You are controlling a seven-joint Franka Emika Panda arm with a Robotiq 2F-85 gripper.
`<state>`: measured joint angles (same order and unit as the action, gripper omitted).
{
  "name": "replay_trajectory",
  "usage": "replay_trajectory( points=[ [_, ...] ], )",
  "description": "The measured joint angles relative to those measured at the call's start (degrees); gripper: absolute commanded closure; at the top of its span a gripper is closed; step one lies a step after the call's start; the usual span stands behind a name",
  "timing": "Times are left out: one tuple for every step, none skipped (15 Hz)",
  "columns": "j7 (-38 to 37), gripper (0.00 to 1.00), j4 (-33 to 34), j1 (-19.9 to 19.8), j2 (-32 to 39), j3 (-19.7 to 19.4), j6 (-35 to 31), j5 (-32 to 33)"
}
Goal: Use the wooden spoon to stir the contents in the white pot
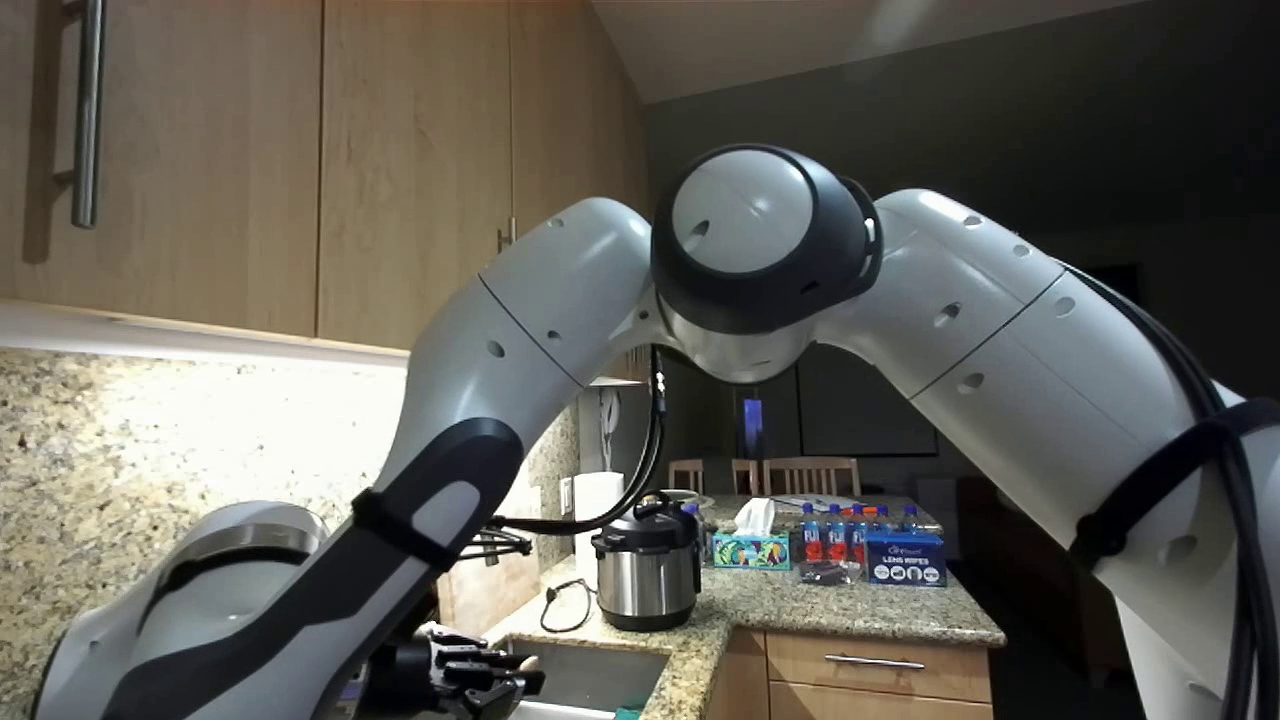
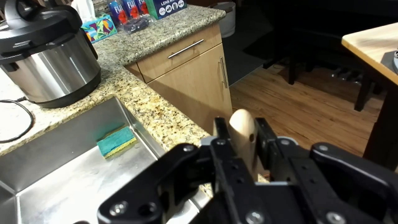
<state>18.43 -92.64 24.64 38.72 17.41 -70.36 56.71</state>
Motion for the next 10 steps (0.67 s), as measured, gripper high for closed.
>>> replay_trajectory(
  points=[
    [0.1,0.92,-1.2,-0.1,-0.7,0.0,0.0,0.1],
    [0.3,0.92,-2.6,-0.3,-1.6,0.0,0.0,0.2],
    [0.4,0.91,-4.1,-0.5,-2.5,0.0,0.0,0.3],
    [0.5,0.92,-5.7,-0.8,-3.5,0.0,0.0,0.4],
    [0.5,0.92,-7.3,-1.2,-4.6,0.0,-0.1,0.4],
    [0.5,0.92,-8.8,-1.6,-5.6,0.0,-0.2,0.6],
    [0.5,0.92,-9.9,-2.1,-6.6,0.0,-0.3,0.8],
    [0.5,0.92,-10.6,-2.6,-7.3,0.0,-0.3,1.1],
    [0.5,0.92,-11.1,-3.1,-7.9,-0.1,-0.3,1.4],
    [0.5,0.92,-11.3,-3.5,-8.4,-0.2,-0.3,1.7]
  ],
)
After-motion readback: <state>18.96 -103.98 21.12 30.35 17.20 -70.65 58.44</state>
